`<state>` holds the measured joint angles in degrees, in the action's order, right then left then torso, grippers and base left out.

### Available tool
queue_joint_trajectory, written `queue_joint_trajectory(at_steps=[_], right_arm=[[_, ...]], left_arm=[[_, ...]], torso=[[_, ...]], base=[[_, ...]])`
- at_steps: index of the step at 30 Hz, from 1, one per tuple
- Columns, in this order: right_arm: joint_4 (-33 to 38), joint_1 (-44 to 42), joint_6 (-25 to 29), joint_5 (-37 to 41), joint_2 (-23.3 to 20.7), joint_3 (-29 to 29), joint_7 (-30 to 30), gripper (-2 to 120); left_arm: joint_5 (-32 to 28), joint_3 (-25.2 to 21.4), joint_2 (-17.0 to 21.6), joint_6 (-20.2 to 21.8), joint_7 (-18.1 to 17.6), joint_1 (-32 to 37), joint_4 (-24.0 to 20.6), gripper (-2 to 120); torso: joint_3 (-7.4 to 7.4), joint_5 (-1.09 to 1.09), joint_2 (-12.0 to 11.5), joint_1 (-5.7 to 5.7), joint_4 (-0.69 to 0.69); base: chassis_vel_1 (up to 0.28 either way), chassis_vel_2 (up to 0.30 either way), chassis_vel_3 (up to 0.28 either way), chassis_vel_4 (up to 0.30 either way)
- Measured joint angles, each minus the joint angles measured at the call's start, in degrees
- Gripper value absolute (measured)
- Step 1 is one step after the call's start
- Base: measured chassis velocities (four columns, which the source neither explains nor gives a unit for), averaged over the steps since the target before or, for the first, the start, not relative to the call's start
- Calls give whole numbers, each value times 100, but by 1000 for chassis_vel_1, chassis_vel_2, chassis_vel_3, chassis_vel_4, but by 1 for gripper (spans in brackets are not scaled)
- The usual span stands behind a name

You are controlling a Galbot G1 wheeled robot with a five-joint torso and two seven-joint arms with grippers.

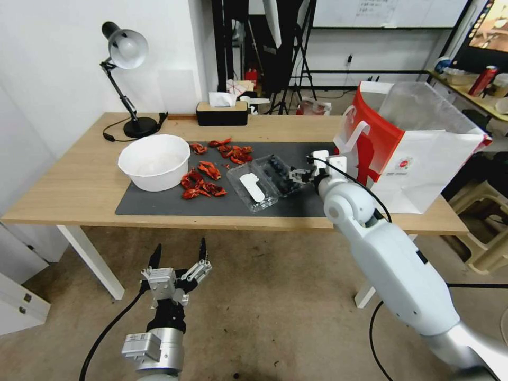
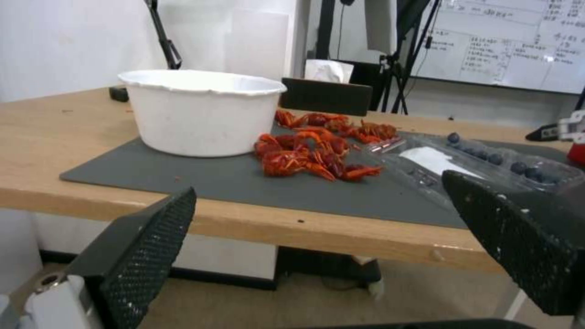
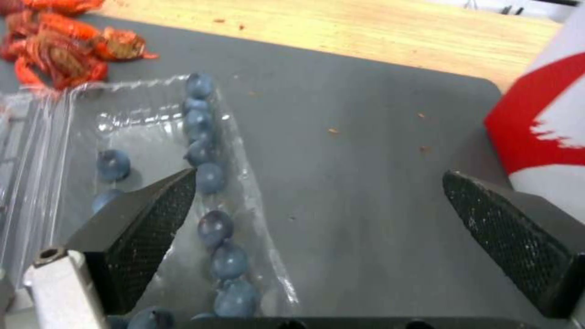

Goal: Close the takeout container lid, then place the container into the takeout bag.

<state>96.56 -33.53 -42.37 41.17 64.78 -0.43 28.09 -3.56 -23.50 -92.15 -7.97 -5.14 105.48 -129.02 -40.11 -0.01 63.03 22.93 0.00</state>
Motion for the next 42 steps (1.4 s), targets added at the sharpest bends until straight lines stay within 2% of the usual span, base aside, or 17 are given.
queue_joint_trajectory(at_steps=[5,14,42], right_arm=[[-131,84,-8,43,-124,-270,-179,100],[-155,109,8,25,-383,-407,-485,100],[-396,213,32,350,-396,-523,-325,100]], left_arm=[[-5,6,1,-4,-6,-7,0,100],[1,35,1,-21,-11,-2,0,100],[-31,22,1,-136,-23,-2,16,100]], torso=[[0,2,0,0,0],[0,2,0,0,-1],[0,1,0,-1,0]], base=[[0,0,0,0],[0,0,0,0],[0,0,0,0]])
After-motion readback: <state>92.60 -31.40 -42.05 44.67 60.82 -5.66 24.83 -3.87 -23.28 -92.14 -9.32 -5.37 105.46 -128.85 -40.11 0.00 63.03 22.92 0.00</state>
